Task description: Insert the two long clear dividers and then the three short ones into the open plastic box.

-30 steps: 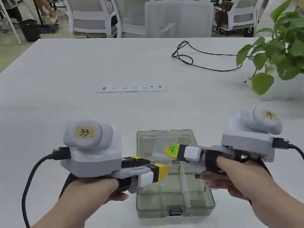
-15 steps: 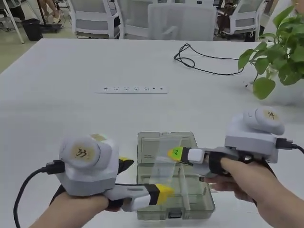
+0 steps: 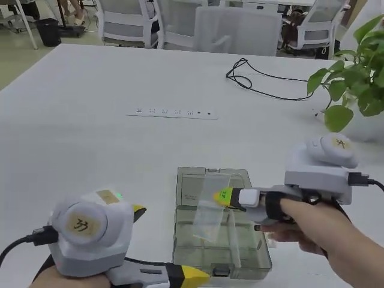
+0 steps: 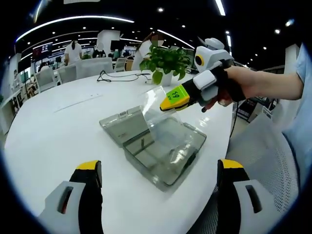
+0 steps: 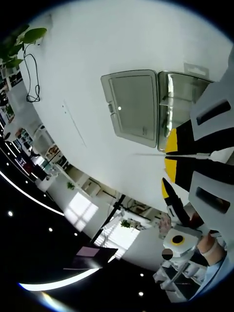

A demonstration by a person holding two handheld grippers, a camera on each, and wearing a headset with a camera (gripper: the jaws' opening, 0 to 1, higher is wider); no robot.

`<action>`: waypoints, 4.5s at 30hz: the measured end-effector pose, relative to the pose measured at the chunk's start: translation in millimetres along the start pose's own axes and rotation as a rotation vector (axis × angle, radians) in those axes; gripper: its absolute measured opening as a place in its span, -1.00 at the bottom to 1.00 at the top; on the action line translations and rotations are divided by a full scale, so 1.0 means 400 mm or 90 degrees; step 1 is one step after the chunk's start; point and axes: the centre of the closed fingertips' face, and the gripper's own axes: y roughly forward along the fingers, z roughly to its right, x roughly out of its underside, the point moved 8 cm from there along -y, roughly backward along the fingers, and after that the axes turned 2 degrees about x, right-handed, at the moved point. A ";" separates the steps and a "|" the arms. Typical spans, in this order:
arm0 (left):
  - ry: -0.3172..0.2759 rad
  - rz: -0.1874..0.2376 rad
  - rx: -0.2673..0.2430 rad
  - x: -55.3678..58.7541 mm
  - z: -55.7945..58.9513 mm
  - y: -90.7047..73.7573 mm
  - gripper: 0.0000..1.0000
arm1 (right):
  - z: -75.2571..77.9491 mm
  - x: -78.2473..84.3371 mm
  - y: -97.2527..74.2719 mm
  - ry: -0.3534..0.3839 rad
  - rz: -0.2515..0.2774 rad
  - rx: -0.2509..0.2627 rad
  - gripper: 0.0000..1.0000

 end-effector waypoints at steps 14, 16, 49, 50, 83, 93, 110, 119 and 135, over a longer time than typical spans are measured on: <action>0.114 0.016 -0.040 0.026 0.009 -0.016 1.00 | -0.010 -0.040 -0.002 -0.061 -0.124 0.050 -0.96; 0.119 0.010 -0.045 0.033 0.006 -0.014 1.00 | -0.021 -0.048 0.000 -0.054 -0.129 0.048 -0.96; 0.231 -0.004 -0.086 0.019 0.004 -0.013 0.94 | 0.013 -0.055 0.045 0.088 -0.340 0.163 -0.96; 0.233 -0.004 -0.084 0.019 0.005 -0.013 0.93 | 0.017 -0.055 0.047 0.095 -0.339 0.167 -0.96; 0.245 -0.004 -0.075 0.020 0.010 -0.012 0.87 | 0.033 -0.016 0.088 0.106 -0.396 0.236 -0.96; 0.247 -0.008 -0.073 0.023 0.009 -0.012 0.85 | 0.036 -0.006 0.102 0.104 -0.400 0.245 -0.96; 0.254 -0.013 -0.066 0.027 0.011 -0.011 0.81 | 0.032 -0.006 0.119 0.106 -0.414 0.264 -0.96; 0.253 -0.015 -0.063 0.027 0.011 -0.009 0.80 | 0.032 -0.003 0.127 0.090 -0.429 0.274 -0.95; 0.254 -0.023 -0.057 0.029 0.012 -0.005 0.78 | 0.025 -0.010 0.130 0.061 -0.441 0.280 -0.95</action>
